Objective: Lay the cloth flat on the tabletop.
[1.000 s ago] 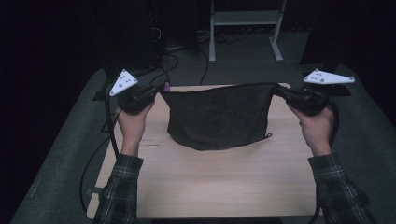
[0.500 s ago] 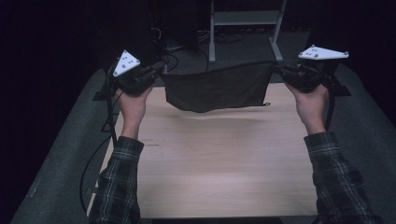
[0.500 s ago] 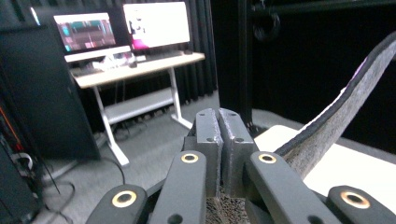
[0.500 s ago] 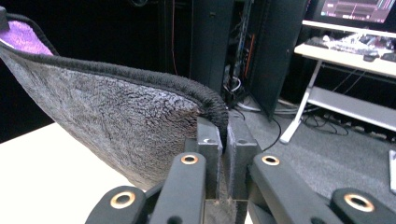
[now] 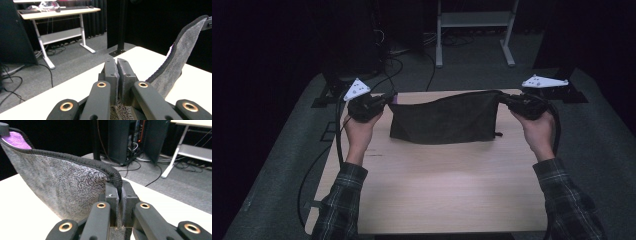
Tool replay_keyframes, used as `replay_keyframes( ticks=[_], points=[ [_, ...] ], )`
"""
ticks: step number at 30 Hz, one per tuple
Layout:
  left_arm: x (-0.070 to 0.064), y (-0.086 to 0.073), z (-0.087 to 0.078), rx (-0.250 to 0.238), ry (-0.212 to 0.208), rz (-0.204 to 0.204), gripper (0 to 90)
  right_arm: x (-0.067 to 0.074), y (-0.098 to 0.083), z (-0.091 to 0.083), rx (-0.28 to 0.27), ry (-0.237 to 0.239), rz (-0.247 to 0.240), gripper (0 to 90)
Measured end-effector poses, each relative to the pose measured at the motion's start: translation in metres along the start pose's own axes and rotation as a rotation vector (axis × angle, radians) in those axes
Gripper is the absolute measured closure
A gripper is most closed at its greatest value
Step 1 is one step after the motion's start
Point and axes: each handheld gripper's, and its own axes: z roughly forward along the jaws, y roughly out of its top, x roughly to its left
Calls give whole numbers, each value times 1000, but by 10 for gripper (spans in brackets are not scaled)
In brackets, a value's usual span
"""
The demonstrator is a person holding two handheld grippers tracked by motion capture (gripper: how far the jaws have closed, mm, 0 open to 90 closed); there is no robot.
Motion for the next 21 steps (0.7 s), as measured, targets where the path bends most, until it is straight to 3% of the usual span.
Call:
replay_keyframes(
  ticks=[21],
  points=[
    [-22, -59, -23, 101, -73, -64, 868, 14, -53, -8, 61, 78, 15, 854]
  ],
)
